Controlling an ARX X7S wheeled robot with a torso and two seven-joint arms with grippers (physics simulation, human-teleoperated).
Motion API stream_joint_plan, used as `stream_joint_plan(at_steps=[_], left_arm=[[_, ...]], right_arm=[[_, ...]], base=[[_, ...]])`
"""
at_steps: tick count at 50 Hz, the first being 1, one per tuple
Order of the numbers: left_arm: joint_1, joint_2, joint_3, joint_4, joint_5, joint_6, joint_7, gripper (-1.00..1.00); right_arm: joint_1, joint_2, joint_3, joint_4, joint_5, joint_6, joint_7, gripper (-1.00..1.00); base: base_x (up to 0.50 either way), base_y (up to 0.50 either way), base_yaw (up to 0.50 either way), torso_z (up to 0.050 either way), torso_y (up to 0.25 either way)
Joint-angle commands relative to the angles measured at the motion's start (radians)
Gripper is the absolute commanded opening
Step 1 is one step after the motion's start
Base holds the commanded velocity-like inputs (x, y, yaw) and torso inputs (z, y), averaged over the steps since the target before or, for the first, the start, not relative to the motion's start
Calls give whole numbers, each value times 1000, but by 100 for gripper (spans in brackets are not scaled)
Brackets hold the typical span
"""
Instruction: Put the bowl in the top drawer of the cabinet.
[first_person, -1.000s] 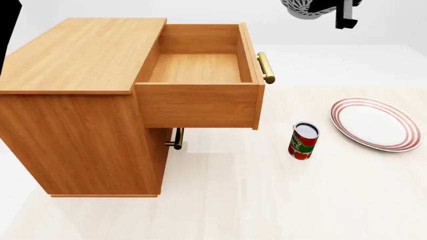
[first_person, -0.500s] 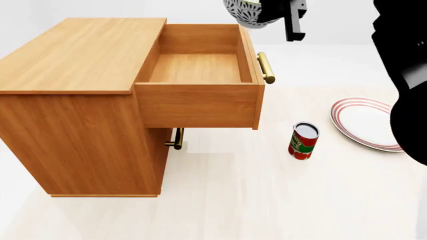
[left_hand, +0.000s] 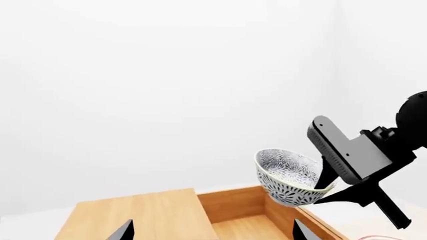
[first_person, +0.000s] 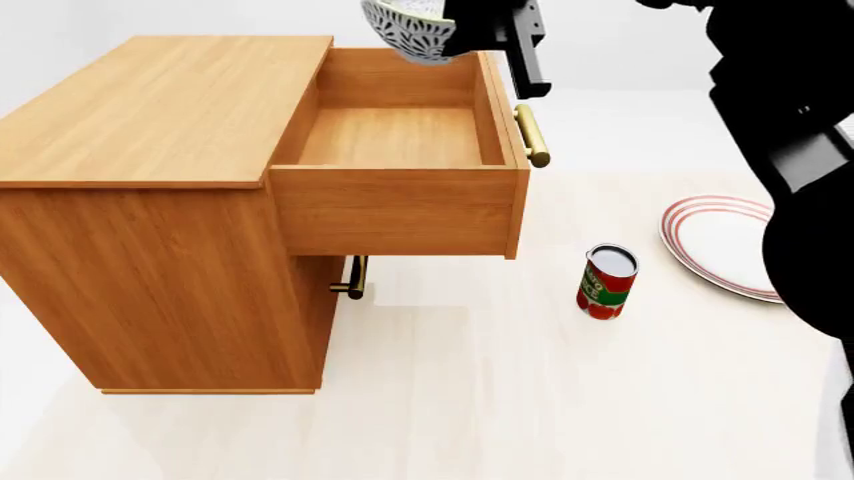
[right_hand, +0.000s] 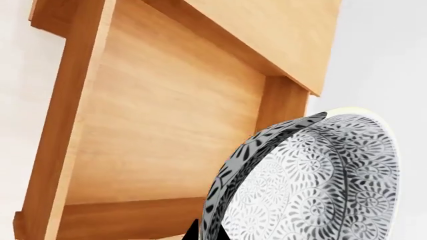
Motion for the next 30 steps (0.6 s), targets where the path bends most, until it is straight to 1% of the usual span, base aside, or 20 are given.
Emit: stream_joint_plan(at_steps=[1,8,22,30], left_arm=[[53,2,-54,-3,22,-10,19,100],[67,-12,-78,-7,18,-19,28,100],[28,-23,-58,-15,15,-12,37,100],[35,-29,-79,-14,11,-10,37,100]], right_arm=[[5,0,3,-29,40,-62,19,-100],[6,0,2,-30,32,-56,13,-100],[6,0,2,-30,32,-56,13,-100],[6,0,2,-30,32,-56,13,-100]], base=[[0,0,0,0,0],[0,0,0,0,0],[0,0,0,0,-66],[0,0,0,0,-47]])
